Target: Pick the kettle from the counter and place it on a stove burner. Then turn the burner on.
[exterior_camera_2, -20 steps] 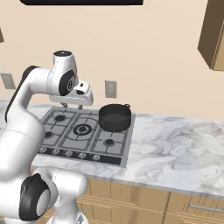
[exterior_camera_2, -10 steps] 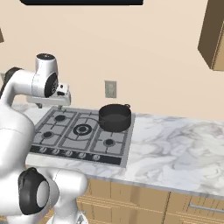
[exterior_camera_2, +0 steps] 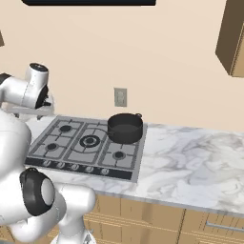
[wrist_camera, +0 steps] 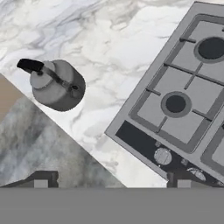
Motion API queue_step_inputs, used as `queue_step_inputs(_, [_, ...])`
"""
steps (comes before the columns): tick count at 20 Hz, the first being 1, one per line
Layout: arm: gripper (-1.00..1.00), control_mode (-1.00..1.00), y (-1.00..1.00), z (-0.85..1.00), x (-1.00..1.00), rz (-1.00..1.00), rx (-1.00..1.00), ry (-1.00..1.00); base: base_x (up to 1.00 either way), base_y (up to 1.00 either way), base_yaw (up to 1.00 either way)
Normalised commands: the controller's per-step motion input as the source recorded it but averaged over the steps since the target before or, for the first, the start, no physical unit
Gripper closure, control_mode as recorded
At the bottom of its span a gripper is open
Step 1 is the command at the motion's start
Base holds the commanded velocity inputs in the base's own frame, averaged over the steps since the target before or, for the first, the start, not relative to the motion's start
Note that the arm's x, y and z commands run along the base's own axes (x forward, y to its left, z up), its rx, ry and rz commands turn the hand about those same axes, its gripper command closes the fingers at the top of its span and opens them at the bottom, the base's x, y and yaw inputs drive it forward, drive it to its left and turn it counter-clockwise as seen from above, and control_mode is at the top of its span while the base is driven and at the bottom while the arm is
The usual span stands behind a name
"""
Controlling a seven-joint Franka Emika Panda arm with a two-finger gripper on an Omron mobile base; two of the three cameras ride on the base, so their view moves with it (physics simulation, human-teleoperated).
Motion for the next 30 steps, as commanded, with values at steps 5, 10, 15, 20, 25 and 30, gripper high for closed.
queue_step_inputs(5, [-1.0, -1.0, 1.0, -0.02, -0.14, 0.33, -0.01, 0.01, 0.0, 0.0, 0.0])
queue_step_inputs(10, [-1.0, -1.0, 1.0, 0.0, -0.57, 0.33, -0.28, -0.18, 0.0, 0.0, 0.0])
queue_step_inputs(15, [-1.0, -1.0, 0.98, 0.0, -0.61, 0.27, -0.25, -0.28, 0.0, 0.0, 0.0])
queue_step_inputs(20, [-1.0, -1.0, 0.56, -0.03, -0.14, 0.09, -0.03, -0.02, 0.0, 0.0, 0.0])
queue_step_inputs(25, [-1.0, -1.0, 0.23, -0.05, -0.01, 0.04, 0.0, 0.0, 0.0, 0.0, 0.0])
queue_step_inputs(30, [-1.0, -1.0, 0.51, -0.25, 0.03, 0.12, 0.0, -0.01, 0.0, 0.0, 0.0])
